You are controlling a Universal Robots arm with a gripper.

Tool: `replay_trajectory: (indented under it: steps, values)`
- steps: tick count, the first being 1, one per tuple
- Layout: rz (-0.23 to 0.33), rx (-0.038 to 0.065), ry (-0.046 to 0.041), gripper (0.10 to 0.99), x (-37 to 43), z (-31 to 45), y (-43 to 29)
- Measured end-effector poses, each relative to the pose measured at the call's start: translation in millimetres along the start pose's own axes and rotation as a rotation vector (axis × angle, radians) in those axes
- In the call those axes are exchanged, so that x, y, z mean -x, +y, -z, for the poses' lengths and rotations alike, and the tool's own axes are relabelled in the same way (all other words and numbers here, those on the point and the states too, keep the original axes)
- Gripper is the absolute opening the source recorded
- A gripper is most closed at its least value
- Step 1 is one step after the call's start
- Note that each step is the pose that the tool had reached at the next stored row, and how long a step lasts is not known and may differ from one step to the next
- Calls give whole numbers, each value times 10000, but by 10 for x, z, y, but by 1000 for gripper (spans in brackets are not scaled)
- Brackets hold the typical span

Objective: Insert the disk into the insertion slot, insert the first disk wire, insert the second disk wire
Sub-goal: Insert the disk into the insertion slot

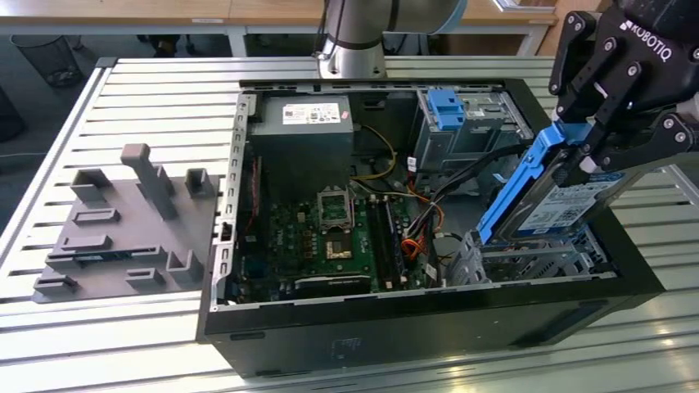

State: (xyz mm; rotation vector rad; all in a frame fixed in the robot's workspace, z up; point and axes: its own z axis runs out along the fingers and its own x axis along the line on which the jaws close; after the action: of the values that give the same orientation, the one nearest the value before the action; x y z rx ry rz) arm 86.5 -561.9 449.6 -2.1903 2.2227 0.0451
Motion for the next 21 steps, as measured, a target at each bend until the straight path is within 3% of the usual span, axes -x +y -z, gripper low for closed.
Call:
replay_trajectory:
  steps: [21]
  values:
    - [-165,-5,1,365,0,-112,-4]
